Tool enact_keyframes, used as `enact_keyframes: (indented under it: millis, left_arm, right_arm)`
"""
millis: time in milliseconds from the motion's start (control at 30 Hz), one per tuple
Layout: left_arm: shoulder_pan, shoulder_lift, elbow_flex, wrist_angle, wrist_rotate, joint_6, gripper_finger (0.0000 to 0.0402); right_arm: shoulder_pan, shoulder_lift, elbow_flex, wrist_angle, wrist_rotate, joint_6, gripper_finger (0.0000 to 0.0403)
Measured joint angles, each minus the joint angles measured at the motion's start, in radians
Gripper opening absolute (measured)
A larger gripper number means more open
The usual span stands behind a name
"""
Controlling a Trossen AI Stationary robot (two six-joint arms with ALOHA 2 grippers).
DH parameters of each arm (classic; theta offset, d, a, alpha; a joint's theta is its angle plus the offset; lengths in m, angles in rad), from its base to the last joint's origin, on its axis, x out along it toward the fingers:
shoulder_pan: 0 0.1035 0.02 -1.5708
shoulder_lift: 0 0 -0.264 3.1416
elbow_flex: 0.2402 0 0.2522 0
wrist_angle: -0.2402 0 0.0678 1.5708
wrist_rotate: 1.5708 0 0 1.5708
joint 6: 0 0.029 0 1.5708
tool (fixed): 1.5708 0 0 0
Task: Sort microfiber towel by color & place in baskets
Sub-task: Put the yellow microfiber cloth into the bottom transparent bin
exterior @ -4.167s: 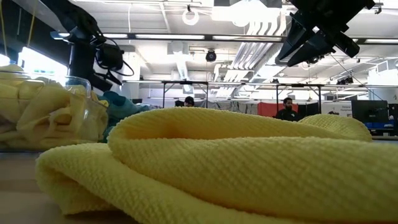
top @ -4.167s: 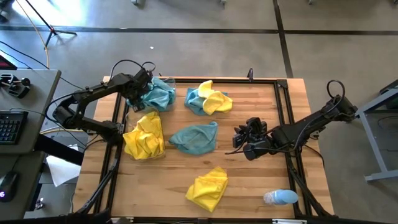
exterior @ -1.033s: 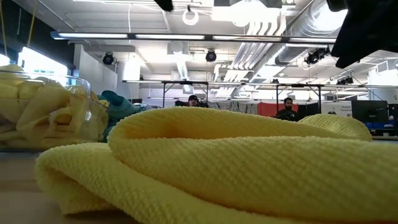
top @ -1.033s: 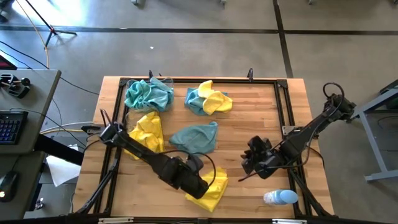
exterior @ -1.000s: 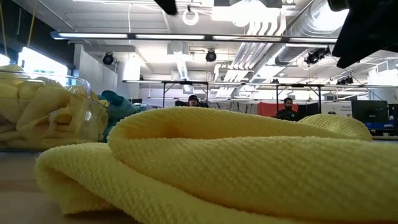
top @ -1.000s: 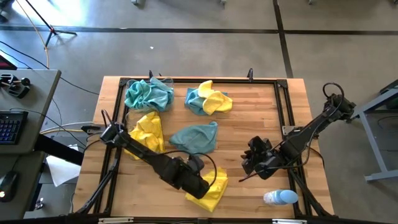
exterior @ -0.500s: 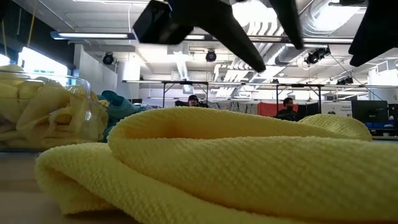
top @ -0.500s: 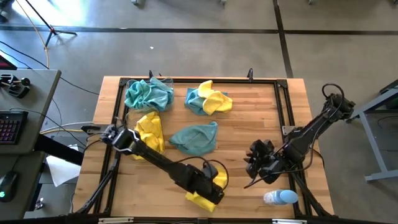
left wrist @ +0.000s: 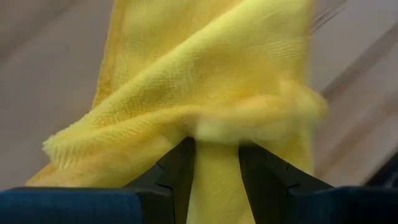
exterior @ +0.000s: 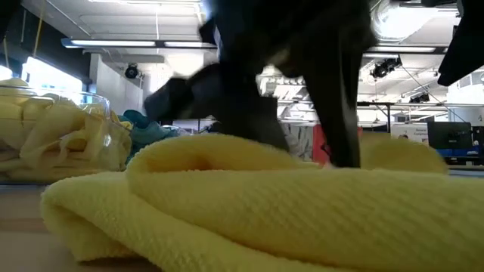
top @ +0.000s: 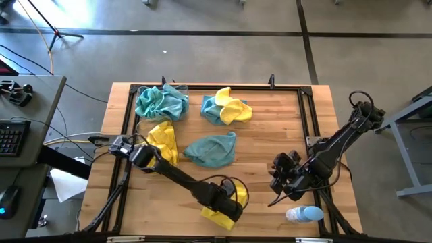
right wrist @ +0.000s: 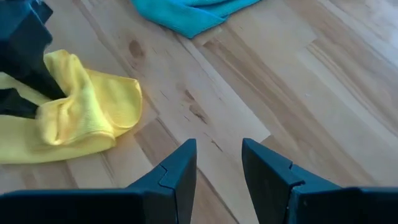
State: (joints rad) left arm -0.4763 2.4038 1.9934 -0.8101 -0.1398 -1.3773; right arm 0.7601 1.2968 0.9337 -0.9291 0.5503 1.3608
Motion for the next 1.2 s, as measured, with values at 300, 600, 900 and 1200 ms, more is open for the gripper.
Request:
enact_keyframes:
  millis: [300, 600, 900, 1200]
  left_arm:
    - [0.006, 0.055, 0.006, 0.014, 0.2, -0.03, 0.0087]
    - [0.0, -0.049, -0.005, -0.018, 0.079, 0.044, 0.0003]
    - [-0.003, -0.279, -0.002, -0.162, -0.115, 0.076, 0.0001]
    - [-0.048, -0.476, -0.001, -0.326, -0.334, 0.085, 0.0]
  right_arm:
    - [0.0, 0.0, 0.0, -0.025, 0.027, -0.003, 0.0124]
    - [0.0, 0.0, 0.0, -0.025, 0.026, -0.019, 0.0124]
    - [0.0, 0.0, 0.0, -0.026, 0.033, -0.034, 0.0124]
    - [0.0, 0.0, 0.0, -0.032, 0.051, -0.06, 0.0124]
